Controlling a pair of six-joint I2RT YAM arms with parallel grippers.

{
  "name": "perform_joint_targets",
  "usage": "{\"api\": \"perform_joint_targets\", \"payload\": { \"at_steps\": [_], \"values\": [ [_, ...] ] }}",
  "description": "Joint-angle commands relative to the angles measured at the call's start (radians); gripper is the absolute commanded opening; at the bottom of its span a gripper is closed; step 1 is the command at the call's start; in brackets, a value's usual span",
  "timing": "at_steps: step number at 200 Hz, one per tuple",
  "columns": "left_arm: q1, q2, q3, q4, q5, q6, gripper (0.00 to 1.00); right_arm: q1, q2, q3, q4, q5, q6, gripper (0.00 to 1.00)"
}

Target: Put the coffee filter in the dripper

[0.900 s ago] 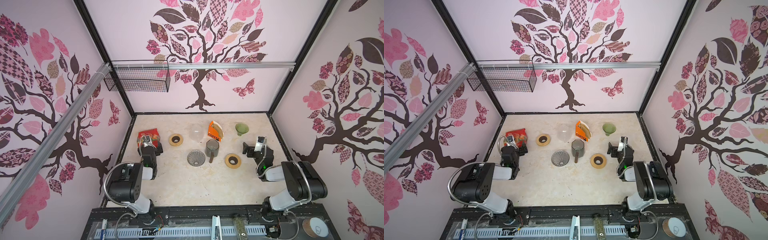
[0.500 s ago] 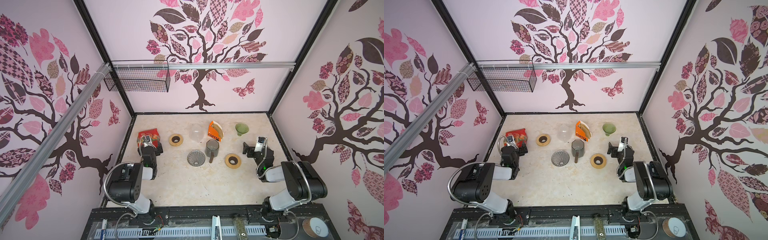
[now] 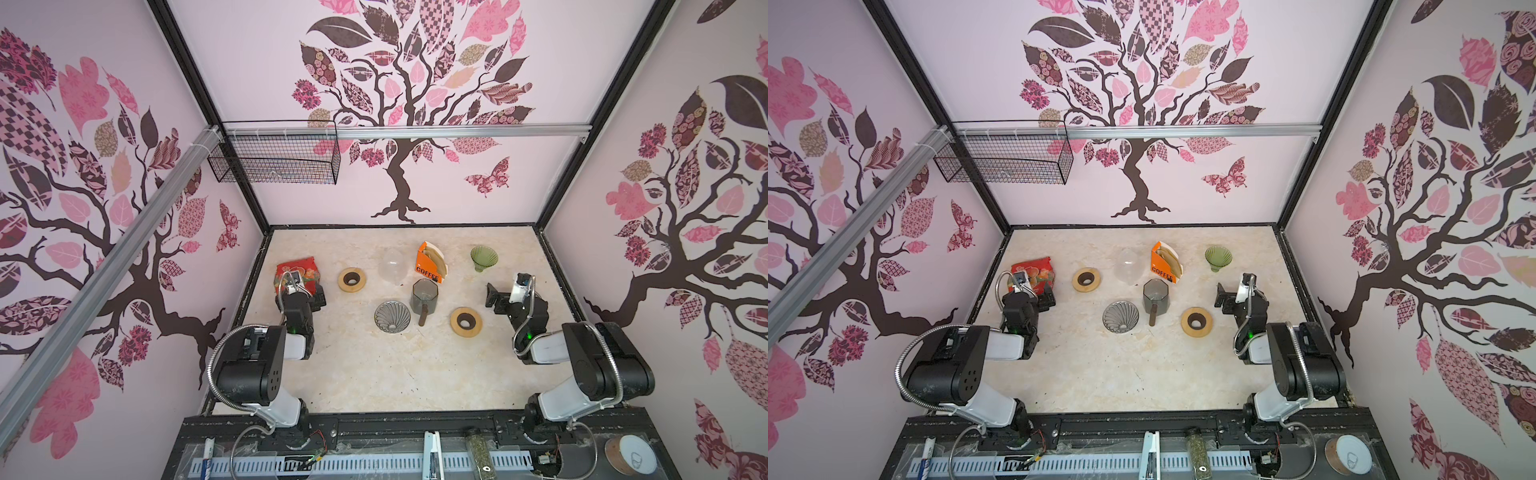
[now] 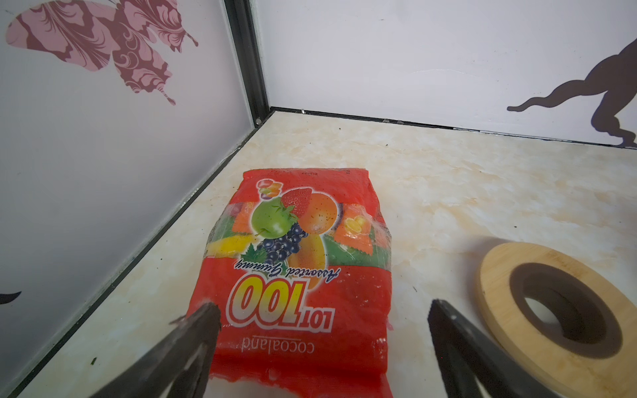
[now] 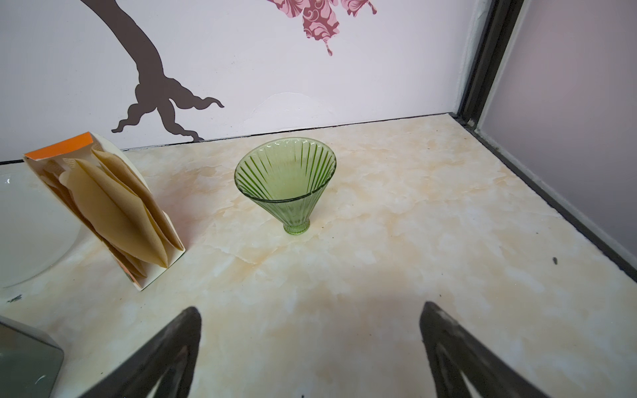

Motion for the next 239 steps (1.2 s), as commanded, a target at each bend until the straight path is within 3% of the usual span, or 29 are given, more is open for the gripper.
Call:
{"api": "perform_joint_targets", "payload": {
  "at_steps": [1,51,71,78,88,106,131,162,192,213,239],
  "values": [
    [0.012,0.004,-0.018,0.037,0.024,-0.007,0.97,0.003,0.011,0.002,0.026,-0.004,-0.013,1.00],
    [0.049,-0.005,-0.023,0.041,0.114,-0.022,0.97,0.003,0.015,0.001,0.032,-0.001,-0.009,1.00],
    [0.054,-0.062,-0.004,-0.039,0.124,-0.021,0.97,0.004,-0.028,-0.025,0.066,0.013,-0.009,1.00],
    [0.054,-0.091,-0.012,-0.051,0.109,-0.025,0.97,0.004,-0.090,-0.009,-0.036,0.017,-0.010,1.00],
    [0.056,-0.140,-0.020,-0.078,0.062,-0.042,0.97,0.009,-0.169,0.100,-0.325,0.057,0.035,1.00],
    [0.074,-0.237,-0.001,-0.200,-0.022,-0.095,0.97,0.014,-0.146,0.373,-0.822,0.162,0.194,1.00],
    [0.094,-0.309,0.165,-0.530,-0.079,-0.157,0.97,0.014,-0.087,0.607,-1.142,0.178,0.413,1.00],
    [0.099,-0.322,0.337,-0.769,-0.088,-0.242,0.97,0.013,-0.082,0.778,-1.255,-0.008,0.491,1.00],
    [0.111,-0.335,0.461,-1.055,-0.139,-0.446,0.97,0.003,-0.143,0.876,-1.284,-0.058,0.615,1.00],
    [0.132,-0.309,0.557,-1.216,-0.066,-0.522,0.97,-0.015,-0.175,0.950,-1.366,-0.063,0.749,1.00],
    [0.119,-0.305,0.609,-1.305,0.012,-0.640,0.97,-0.019,-0.199,1.004,-1.365,-0.089,0.742,1.00]
  ]
}}
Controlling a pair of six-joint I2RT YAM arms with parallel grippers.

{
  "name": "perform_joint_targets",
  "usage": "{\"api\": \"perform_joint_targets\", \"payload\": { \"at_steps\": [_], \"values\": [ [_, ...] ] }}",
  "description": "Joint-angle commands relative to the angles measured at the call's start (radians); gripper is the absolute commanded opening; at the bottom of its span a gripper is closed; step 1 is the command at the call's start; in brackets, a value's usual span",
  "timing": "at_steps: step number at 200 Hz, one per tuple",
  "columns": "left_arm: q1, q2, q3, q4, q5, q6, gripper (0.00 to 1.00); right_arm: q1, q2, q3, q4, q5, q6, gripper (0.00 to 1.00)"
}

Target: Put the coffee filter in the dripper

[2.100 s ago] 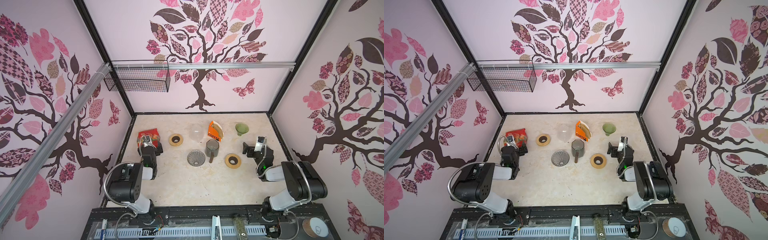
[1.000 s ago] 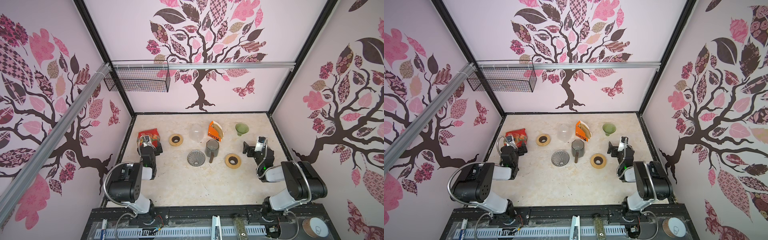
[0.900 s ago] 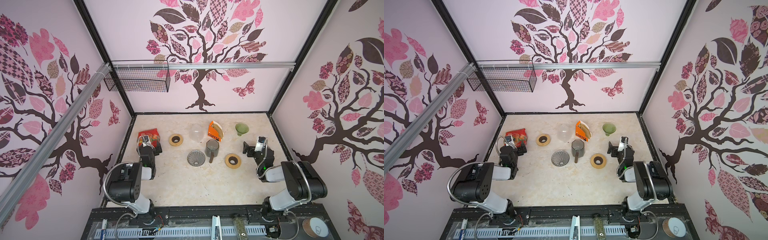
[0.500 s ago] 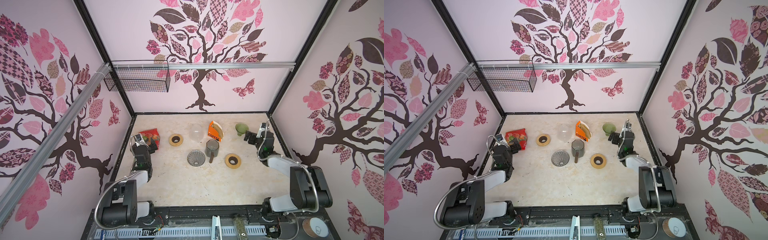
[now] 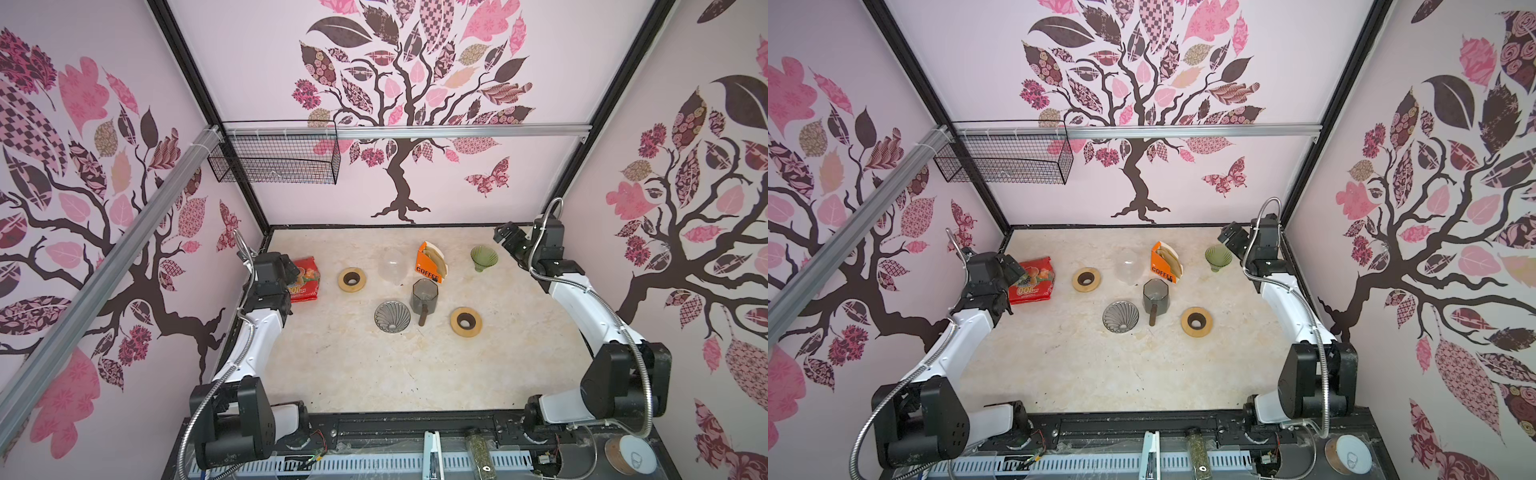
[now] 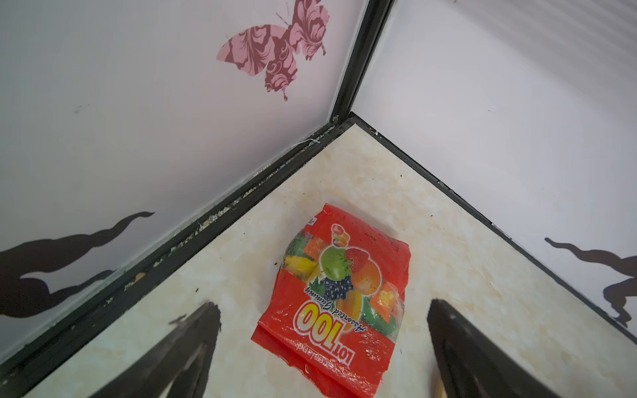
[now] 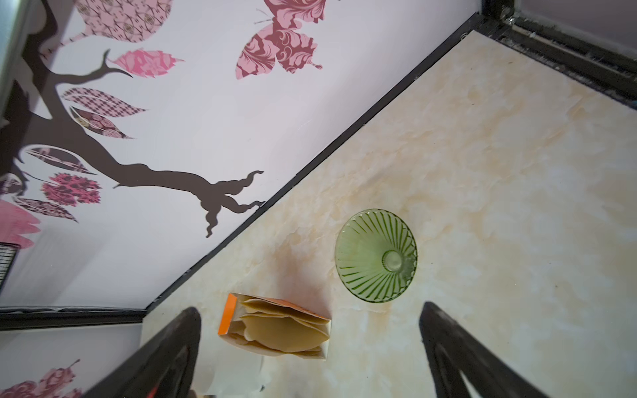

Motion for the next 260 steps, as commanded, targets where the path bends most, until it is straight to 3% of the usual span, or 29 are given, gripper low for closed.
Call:
{"api": "perform_joint_targets", "payload": {
  "at_steps": [1,36,103,146,176,217,244,260],
  "values": [
    [-0.013,0.000,0.067,-0.170,0.074,-0.161,0.97,-0.011,-0.068,0.079,-0.059,-0.033,0.076,1.00],
    [-0.023,-0.074,0.004,-0.115,0.155,-0.294,0.97,-0.036,-0.046,0.183,-0.146,-0.110,0.173,1.00],
    [-0.034,-0.175,0.000,-0.204,0.271,-0.309,0.97,-0.035,0.012,0.183,-0.067,-0.204,0.332,1.00],
    [-0.086,-0.245,0.059,-0.373,0.460,-0.283,0.97,-0.032,0.000,0.164,-0.047,-0.178,0.333,1.00],
    [-0.117,-0.264,0.139,-0.533,0.587,-0.218,0.97,-0.032,0.011,0.171,-0.066,-0.222,0.414,1.00],
    [-0.190,-0.300,0.097,-0.596,0.713,-0.168,0.97,-0.036,0.039,0.251,-0.190,-0.185,0.350,1.00],
    [-0.276,-0.347,0.085,-0.661,0.665,-0.089,0.97,-0.042,0.047,0.263,-0.212,-0.126,0.358,1.00],
    [-0.363,-0.369,0.097,-0.699,0.607,-0.064,0.97,-0.059,0.051,0.241,-0.158,-0.175,0.378,1.00]
  ]
}}
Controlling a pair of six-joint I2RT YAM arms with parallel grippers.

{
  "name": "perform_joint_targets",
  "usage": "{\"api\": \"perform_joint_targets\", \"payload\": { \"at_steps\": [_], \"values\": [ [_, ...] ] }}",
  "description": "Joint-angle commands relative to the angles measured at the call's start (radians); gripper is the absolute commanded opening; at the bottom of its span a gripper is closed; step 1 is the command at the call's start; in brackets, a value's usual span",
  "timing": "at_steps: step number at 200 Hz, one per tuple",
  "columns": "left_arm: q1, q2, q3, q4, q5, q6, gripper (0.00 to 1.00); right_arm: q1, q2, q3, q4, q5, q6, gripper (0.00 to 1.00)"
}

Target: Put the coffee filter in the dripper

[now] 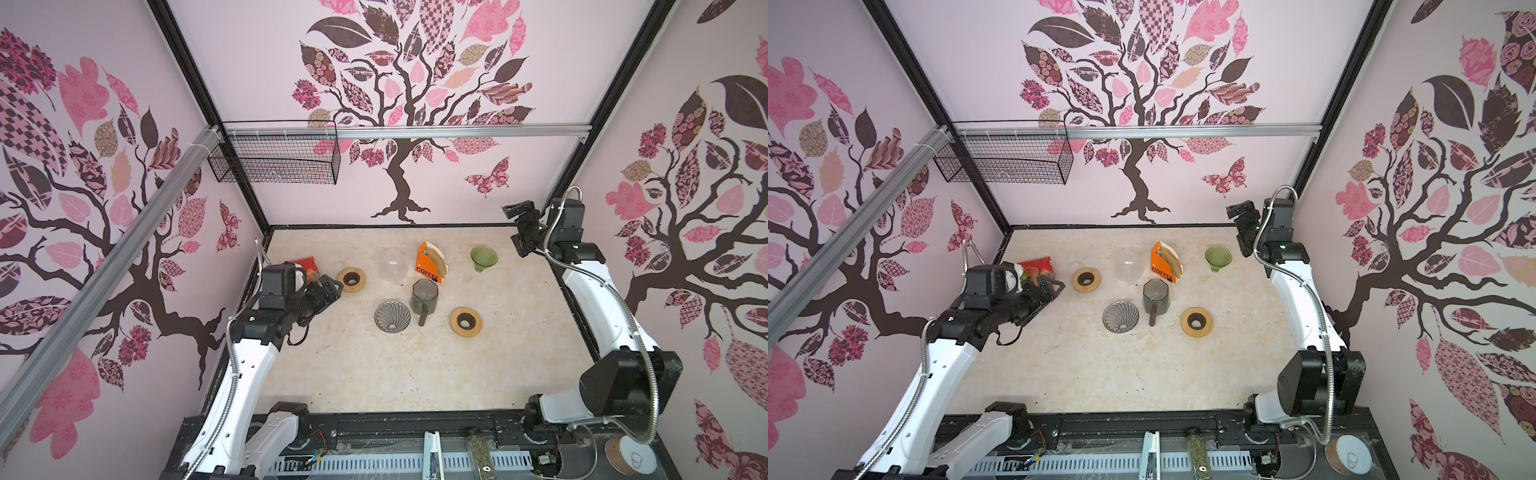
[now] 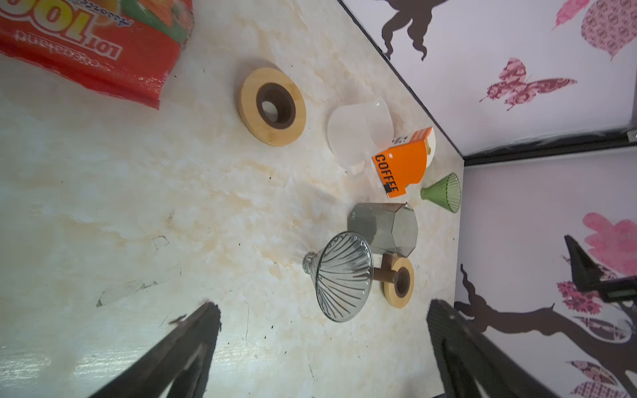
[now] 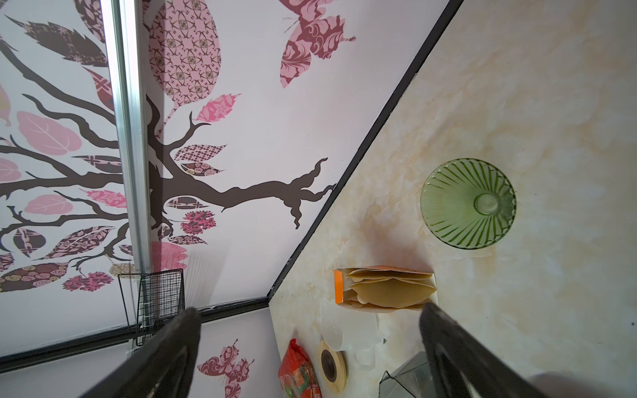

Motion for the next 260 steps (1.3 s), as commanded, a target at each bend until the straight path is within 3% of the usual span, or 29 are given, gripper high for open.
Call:
{"api": "perform_joint_targets", "payload": {
  "at_steps": [1,20,37,68,92,103,123,144,177,197,224,242,260],
  "values": [
    [-0.103,-0.043,0.015,-0.086,-0.048,0.085,0.97,-0.023,0.023,0.021,0.019,-0.009,0.018,1.00],
    [-0.207,-0.019,0.067,-0.112,-0.055,0.129,0.97,-0.026,0.027,0.057,-0.049,-0.001,-0.065,1.00],
    [-0.233,0.019,0.131,-0.174,-0.034,0.165,0.97,-0.024,-0.012,-0.010,-0.058,0.022,-0.086,1.00],
    [-0.354,0.020,0.120,-0.125,-0.030,0.163,0.97,-0.026,-0.114,-0.095,-0.052,0.084,-0.148,1.00],
    [-0.362,0.069,0.103,-0.091,0.035,0.140,0.97,-0.019,-0.147,-0.112,-0.101,0.013,-0.172,1.00],
    [-0.363,0.085,0.094,-0.053,0.035,0.130,0.97,0.017,-0.159,-0.110,-0.154,0.034,-0.180,1.00],
    [-0.361,0.141,0.129,-0.039,0.026,0.097,0.97,0.063,-0.240,-0.217,-0.117,0.031,-0.144,1.00],
    [-0.370,0.236,0.217,-0.087,0.107,0.080,0.97,0.065,-0.350,-0.336,-0.110,0.018,-0.153,1.00],
    [-0.369,0.273,0.225,0.082,0.136,-0.138,0.97,0.083,-0.495,-0.434,-0.181,0.095,-0.267,1.00],
    [-0.369,0.276,0.245,0.095,0.089,-0.249,0.97,0.084,-0.501,-0.502,-0.219,0.022,-0.294,1.00],
    [-0.368,0.264,0.248,0.088,0.085,-0.295,0.97,0.088,-0.550,-0.659,-0.186,-0.091,-0.310,1.00],
    [-0.369,0.226,0.205,0.172,0.108,-0.322,0.97,0.090,-0.590,-0.739,-0.167,-0.109,-0.340,1.00],
    [-0.369,0.174,0.129,0.264,0.063,-0.396,0.97,0.088,-0.605,-0.817,-0.135,-0.149,-0.350,1.00]
  ]
}}
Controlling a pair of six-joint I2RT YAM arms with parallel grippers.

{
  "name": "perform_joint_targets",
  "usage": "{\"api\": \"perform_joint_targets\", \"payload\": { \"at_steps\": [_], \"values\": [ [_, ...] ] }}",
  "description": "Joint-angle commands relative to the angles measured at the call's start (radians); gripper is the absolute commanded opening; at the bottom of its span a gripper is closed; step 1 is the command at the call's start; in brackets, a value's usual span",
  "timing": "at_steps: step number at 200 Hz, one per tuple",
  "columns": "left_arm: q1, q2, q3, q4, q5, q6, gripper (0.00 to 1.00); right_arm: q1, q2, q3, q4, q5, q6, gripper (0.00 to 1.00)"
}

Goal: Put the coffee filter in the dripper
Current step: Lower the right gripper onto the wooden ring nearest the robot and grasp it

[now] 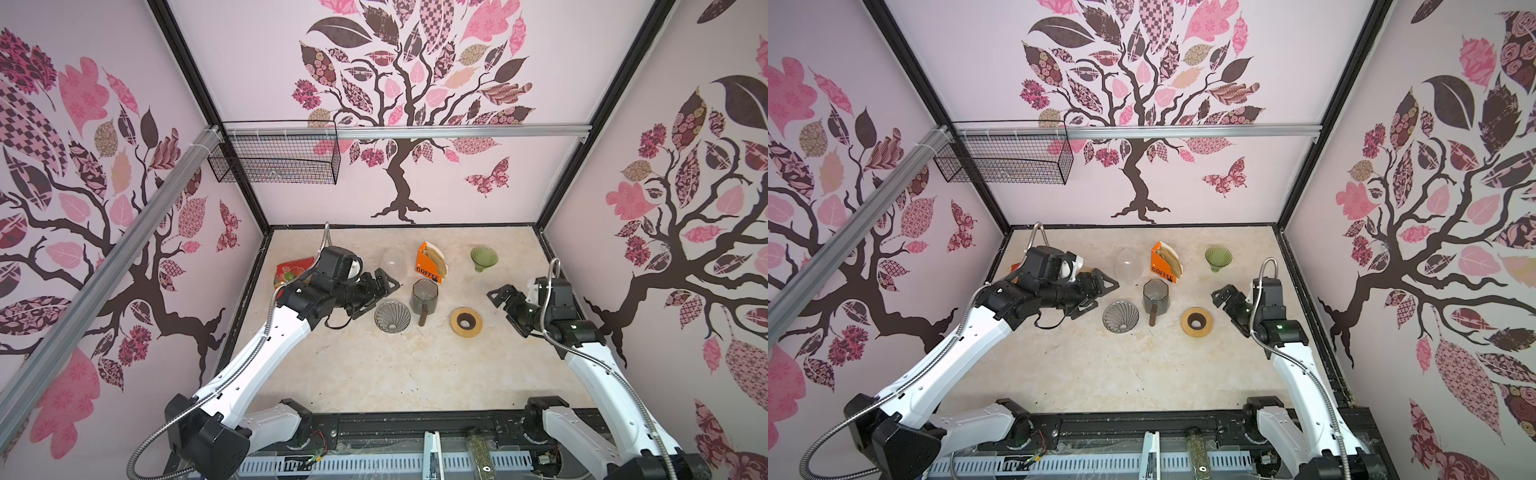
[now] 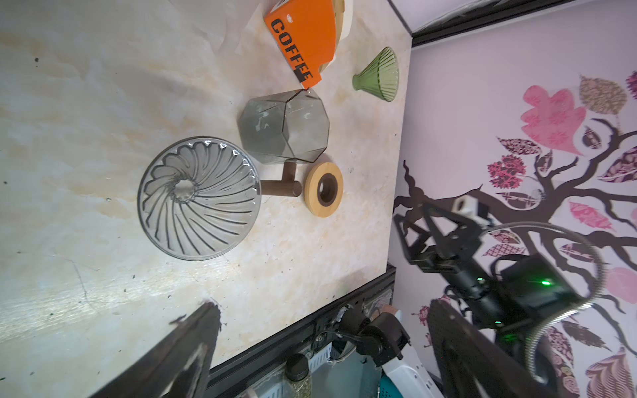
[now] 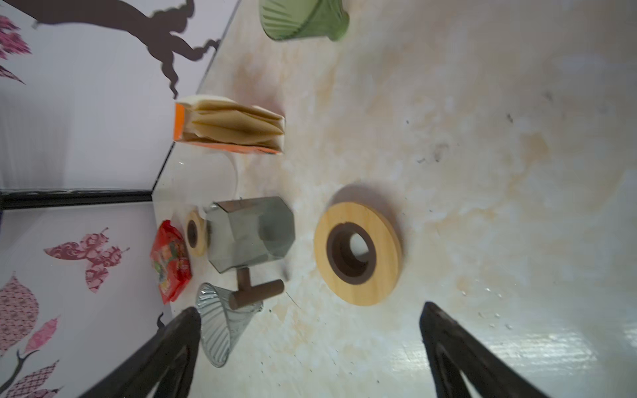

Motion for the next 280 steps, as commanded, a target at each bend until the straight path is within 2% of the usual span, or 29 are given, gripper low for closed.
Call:
{"api": "perform_joint_targets", "payload": {
  "at_steps": [1,12,27,46,75,90,139,182,215,264,280],
  "values": [
    [-0.004,-0.081,-0.074,0.154,-0.037,-0.119,0.97,0.006,-0.044,-0.057,0.036,-0.079,-0.048,1.00],
    [-0.004,-0.116,-0.123,0.209,-0.065,-0.174,0.97,0.006,-0.044,-0.108,0.068,-0.109,-0.042,1.00],
    [-0.004,-0.130,-0.156,0.256,-0.041,-0.222,0.97,0.007,-0.048,-0.162,0.105,-0.124,-0.045,0.99],
    [-0.010,-0.121,-0.152,0.251,0.016,-0.220,0.97,0.006,-0.058,-0.222,0.152,-0.124,-0.056,0.99],
    [-0.014,-0.122,-0.180,0.289,0.094,-0.189,0.97,0.006,0.013,-0.319,0.347,-0.177,-0.013,0.95],
    [-0.018,-0.134,-0.203,0.333,0.113,-0.202,0.97,0.007,0.066,-0.333,0.415,-0.186,-0.012,0.91],
    [-0.017,-0.137,-0.213,0.325,0.112,-0.205,0.97,0.007,0.192,-0.363,0.606,-0.197,-0.005,0.83],
    [-0.016,-0.144,-0.214,0.311,0.102,-0.202,0.97,0.006,0.323,-0.362,0.765,-0.267,0.023,0.72],
    [-0.017,-0.147,-0.218,0.301,0.095,-0.203,0.97,0.006,0.370,-0.317,0.775,-0.323,0.024,0.59],
    [-0.017,-0.139,-0.216,0.298,0.094,-0.203,0.97,0.005,0.340,-0.298,0.745,-0.307,0.023,0.52],
    [-0.017,-0.134,-0.212,0.296,0.095,-0.202,0.97,0.007,0.369,-0.287,0.747,-0.309,0.018,0.46]
  ]
}}
